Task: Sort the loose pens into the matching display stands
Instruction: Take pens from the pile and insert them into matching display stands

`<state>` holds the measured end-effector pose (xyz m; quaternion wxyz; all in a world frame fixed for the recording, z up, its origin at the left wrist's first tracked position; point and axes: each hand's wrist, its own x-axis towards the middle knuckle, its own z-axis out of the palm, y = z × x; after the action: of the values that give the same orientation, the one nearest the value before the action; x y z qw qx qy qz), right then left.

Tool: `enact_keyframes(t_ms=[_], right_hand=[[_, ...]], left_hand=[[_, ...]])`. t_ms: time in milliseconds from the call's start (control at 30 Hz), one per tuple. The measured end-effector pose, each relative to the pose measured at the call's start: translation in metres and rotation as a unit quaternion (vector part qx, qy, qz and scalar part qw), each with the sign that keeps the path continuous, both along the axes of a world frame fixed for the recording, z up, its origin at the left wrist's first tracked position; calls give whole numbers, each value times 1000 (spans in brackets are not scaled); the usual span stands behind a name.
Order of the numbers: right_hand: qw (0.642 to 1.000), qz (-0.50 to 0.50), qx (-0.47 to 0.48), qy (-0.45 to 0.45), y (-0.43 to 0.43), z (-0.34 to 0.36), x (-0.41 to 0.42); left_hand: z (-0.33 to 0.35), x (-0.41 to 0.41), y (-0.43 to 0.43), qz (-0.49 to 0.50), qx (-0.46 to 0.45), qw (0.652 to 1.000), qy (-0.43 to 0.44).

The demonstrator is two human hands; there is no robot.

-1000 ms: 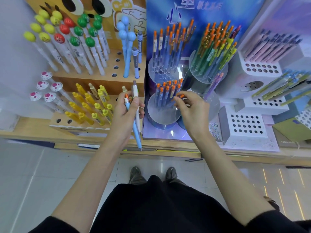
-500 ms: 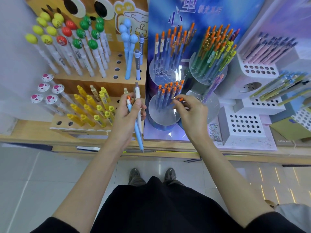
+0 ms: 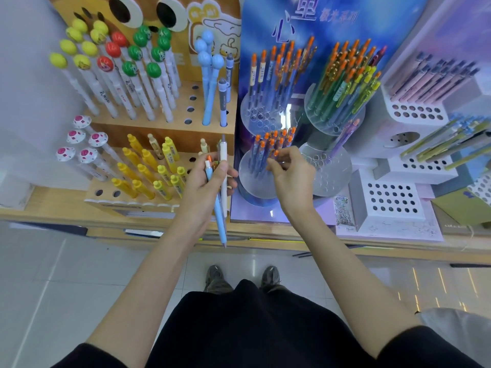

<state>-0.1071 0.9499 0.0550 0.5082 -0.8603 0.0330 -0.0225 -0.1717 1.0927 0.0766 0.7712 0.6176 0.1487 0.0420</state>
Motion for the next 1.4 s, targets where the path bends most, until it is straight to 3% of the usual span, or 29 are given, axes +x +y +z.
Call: enact_keyframes(t_ms=[200,333,500,633,767,967,1100,1233,1400], right_hand=[[999,-1,30,17,-1,7,-4],[997,22,56,-46,-7,25,-18],[954,177,201,131,6,50,-20],[926,213,281,135,10,46,-23],[952,147,250,94,8,41,-21],[952,89,282,82,4,47,-17],[954,120,258,95,8,51,-22],[943,192,249,111,15,58,-27],[938,194,258,126,20,62,-24]], left_hand=[[1,-1,0,-18,-15,1000,4],[5,-2,0,-46,-12,999,8],[9,-1,-3,-100,-4,995,5],[8,-2,-5,-112,10,994,13],[5,-4,-4,-89,-29,995,35],[11,-6,2,-23,-31,998,49],[17,-2,1,-44,-71,994,67],[20,-1,3,-78,-176,978,77],[20,-1,4,-98,-145,982,71]])
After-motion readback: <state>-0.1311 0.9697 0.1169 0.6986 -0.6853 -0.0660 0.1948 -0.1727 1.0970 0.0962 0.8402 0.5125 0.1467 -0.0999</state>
